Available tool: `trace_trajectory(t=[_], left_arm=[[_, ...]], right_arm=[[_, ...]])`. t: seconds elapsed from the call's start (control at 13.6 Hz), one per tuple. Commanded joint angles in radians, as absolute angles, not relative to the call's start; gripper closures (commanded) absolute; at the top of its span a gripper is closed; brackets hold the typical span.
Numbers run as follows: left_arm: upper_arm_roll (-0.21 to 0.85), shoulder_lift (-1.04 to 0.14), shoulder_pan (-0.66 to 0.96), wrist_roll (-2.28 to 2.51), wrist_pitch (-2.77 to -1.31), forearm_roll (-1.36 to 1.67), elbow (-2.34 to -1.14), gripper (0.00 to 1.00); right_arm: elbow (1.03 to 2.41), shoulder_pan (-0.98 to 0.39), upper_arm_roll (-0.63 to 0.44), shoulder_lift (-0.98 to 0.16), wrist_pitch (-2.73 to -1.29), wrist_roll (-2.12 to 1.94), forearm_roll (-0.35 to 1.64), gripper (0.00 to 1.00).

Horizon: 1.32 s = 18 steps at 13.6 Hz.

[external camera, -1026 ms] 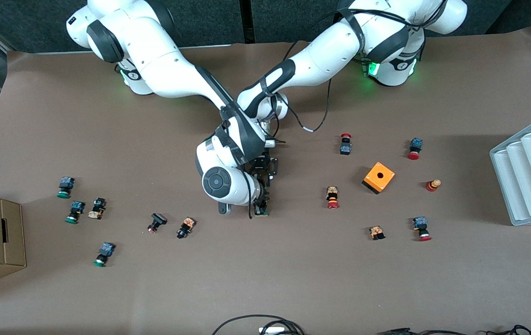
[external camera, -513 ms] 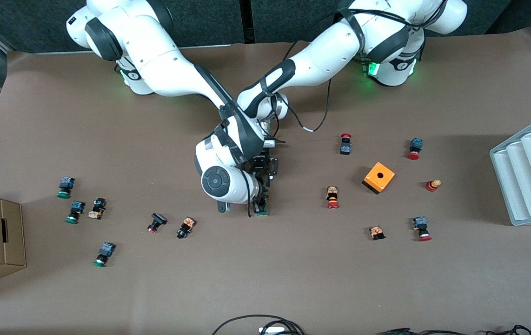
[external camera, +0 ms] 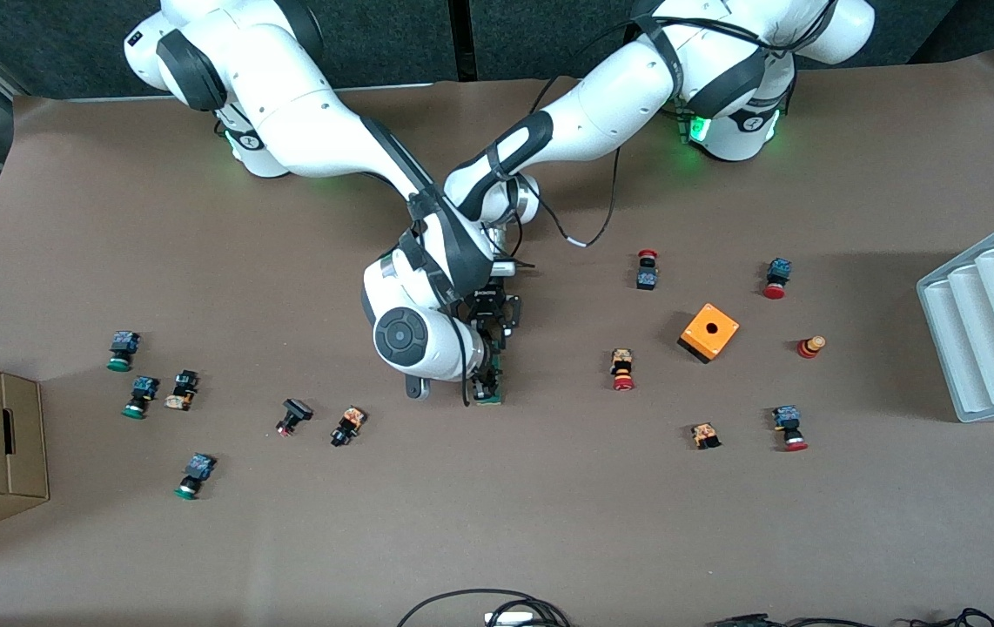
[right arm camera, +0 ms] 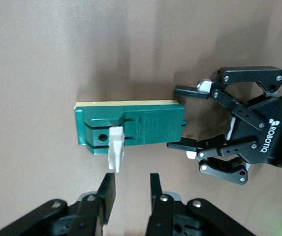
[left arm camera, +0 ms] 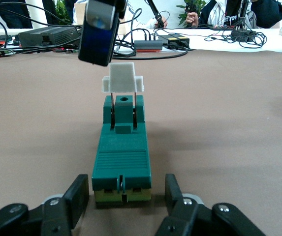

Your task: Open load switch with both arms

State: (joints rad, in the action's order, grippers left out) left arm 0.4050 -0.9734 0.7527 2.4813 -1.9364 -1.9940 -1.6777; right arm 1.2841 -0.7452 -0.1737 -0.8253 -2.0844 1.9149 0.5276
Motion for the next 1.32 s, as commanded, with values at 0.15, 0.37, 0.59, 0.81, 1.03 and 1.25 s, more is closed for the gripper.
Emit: trace_trajectory(t=[0.15,0.37,0.59,0.81,1.03,1.25], left_arm=[[0.396,-1.003,0.767,2.488,-1.937,-1.999,-1.655,0.3],[0.396,-1.003,0.767,2.49,-1.937,-1.999,-1.655,0.3],[0.396,-1.003,0.767,2.49,-1.937,-1.999,-1.655,0.3],[0.396,-1.003,0.769,2.49,-1.937,-1.999,-1.655,0.3],[0.396,-1.003,0.769,2.49,-1.937,-1.999,-1.655,0.3],[0.396,-1.003,0.769,2.49,-1.937,-1.999,-1.657,0.3]], right_arm=[[1.295,-0.747,-0.175,-0.813,-2.105,1.911,0.506,0.64],[1.296,-0.744,-0.181,-0.819,-2.112,1.905,0.494,0.65],[1.302,-0.738,-0.179,-0.821,-2.112,1.904,0.468,0.67],[1.305,-0.741,-0.179,-0.827,-2.114,1.907,0.466,0.69],[1.308,-0.749,-0.179,-0.827,-2.114,1.907,0.468,0.72],[1.331,-0.765,-0.176,-0.822,-2.123,1.91,0.466,0.72]])
